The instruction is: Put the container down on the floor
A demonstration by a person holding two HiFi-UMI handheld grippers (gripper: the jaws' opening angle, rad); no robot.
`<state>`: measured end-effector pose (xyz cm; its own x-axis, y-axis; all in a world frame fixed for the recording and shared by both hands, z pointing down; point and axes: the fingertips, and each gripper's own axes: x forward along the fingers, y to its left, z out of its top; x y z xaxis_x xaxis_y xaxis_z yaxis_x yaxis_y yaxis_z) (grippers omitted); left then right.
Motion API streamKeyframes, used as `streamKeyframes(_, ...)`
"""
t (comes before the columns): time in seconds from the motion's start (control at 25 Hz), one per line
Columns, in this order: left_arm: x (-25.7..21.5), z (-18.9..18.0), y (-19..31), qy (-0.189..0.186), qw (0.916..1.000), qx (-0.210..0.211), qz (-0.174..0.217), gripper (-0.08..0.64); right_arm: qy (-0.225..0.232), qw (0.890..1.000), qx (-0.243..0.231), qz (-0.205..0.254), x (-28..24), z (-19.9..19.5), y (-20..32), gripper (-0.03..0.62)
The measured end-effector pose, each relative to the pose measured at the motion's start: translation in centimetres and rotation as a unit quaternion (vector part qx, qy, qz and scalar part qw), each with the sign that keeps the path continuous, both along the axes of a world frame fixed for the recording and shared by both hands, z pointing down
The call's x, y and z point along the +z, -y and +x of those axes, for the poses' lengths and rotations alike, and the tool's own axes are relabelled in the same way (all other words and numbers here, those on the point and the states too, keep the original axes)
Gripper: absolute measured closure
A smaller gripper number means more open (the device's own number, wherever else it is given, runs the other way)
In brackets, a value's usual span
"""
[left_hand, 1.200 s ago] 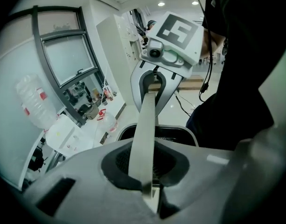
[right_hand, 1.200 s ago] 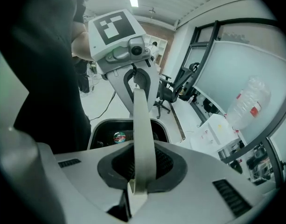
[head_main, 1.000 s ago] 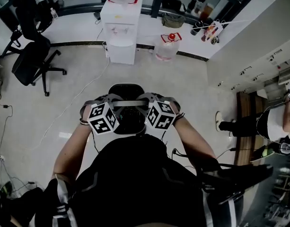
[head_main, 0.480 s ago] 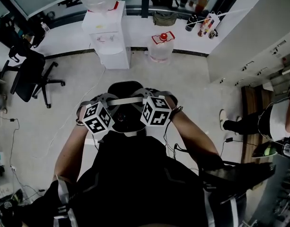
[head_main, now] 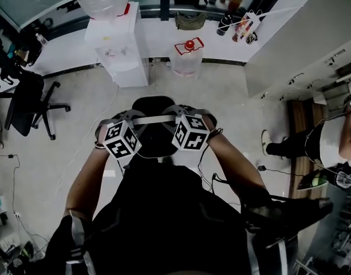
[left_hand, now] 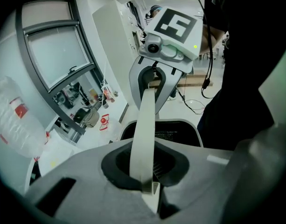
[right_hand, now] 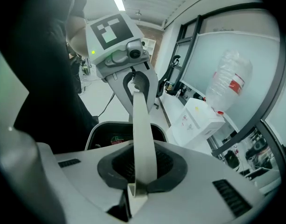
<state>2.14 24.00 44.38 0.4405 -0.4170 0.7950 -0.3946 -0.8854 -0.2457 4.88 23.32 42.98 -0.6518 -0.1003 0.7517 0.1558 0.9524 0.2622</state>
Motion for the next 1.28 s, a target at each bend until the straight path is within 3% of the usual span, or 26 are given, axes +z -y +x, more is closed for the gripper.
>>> streamKeyframes(0.44,0.9,-3.5,10.2,-0.031,0.9990,0.031,0.002,0.532,-0.027,0.999,0.039,0.009,0.8,-3.7,10.0,0.557)
streamKeyframes(0.68,1.6,-6.2,15.5,-0.022,0.9984,0.051,0.009,0.532,-0.049,0.997,0.048,0.023,2.0,-6.2,15.3,0.557)
streamKeyframes(1.28,4.6,-8.6,24.8,-0.032,0.9982,0.041,-0.030,0.532,-0.080,0.996,0.036,-0.004,5.1,-8.7,24.8,0.557)
